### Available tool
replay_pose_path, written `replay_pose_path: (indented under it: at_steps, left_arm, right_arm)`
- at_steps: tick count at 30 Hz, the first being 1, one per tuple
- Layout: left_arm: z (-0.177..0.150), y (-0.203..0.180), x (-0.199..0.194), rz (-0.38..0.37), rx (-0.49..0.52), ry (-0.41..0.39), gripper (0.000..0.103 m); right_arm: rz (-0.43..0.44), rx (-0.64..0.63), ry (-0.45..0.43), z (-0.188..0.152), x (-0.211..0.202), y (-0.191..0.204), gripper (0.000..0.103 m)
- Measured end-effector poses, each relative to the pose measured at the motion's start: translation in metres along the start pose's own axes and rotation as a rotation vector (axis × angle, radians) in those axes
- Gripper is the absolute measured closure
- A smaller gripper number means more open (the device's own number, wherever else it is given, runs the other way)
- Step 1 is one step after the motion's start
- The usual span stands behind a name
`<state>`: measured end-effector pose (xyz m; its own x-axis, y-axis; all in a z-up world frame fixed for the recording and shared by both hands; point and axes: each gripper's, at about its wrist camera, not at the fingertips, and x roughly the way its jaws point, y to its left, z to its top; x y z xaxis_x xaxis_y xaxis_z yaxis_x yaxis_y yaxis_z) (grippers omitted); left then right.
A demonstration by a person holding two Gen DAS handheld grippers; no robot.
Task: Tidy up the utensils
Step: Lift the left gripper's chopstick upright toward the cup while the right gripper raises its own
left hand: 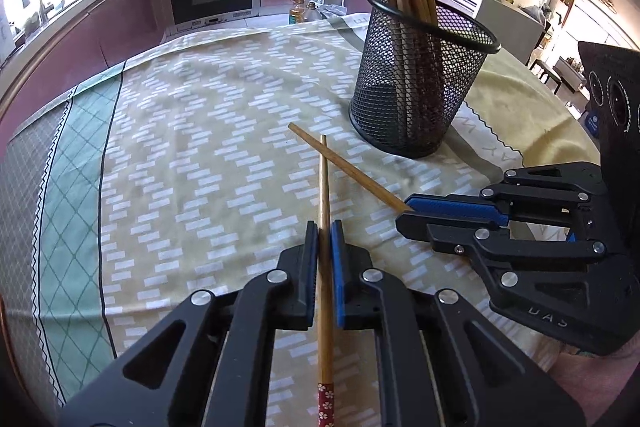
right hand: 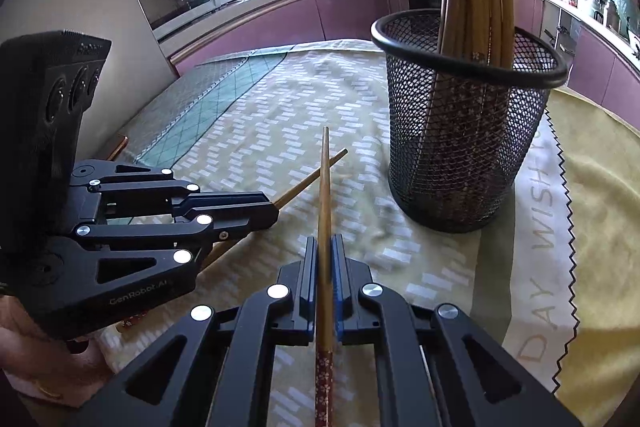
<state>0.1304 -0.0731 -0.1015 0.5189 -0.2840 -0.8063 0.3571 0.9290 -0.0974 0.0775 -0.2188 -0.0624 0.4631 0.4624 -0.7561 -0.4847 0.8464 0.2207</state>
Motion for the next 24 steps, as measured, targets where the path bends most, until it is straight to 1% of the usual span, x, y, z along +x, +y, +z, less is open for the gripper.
replay_pose_path:
  at_steps: [24]
  left_arm:
    - [0.006, -0.002, -0.036, -0.045, -0.027, -0.075, 0.096]
  right_arm:
    - [0.034, -0.009, -0.098, 0.008, -0.032, 0.006, 0.097]
